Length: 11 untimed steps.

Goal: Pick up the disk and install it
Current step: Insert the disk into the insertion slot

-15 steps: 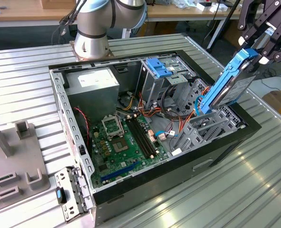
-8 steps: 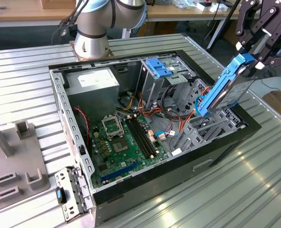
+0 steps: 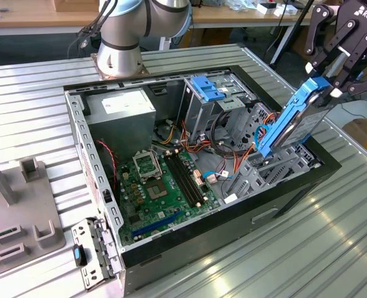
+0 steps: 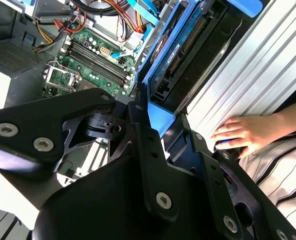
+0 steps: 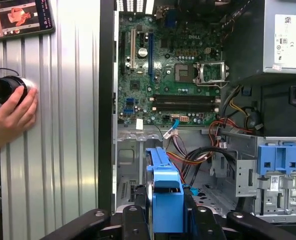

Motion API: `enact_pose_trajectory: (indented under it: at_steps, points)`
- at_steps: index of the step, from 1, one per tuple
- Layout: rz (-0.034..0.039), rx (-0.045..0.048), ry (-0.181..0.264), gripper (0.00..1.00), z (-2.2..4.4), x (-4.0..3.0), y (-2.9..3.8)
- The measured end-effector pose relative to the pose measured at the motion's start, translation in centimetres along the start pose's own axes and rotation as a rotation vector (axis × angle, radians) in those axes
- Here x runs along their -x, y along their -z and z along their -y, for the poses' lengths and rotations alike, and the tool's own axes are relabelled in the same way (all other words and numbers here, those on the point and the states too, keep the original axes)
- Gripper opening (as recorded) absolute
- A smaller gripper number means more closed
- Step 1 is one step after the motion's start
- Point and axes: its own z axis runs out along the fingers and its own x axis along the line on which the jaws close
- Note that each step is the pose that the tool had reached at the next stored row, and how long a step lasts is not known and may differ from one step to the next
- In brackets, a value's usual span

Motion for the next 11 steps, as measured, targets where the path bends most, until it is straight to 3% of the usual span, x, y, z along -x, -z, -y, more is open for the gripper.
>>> enact_pose_trajectory:
  at_steps: [3, 11]
  points:
    - [-0.0004, 0.0, 0.0, 0.36, 0.01, -0.44, -0.31]
    - [-0.0007, 0.0001, 0.001, 0.36, -0.28, -0.5, -0.53]
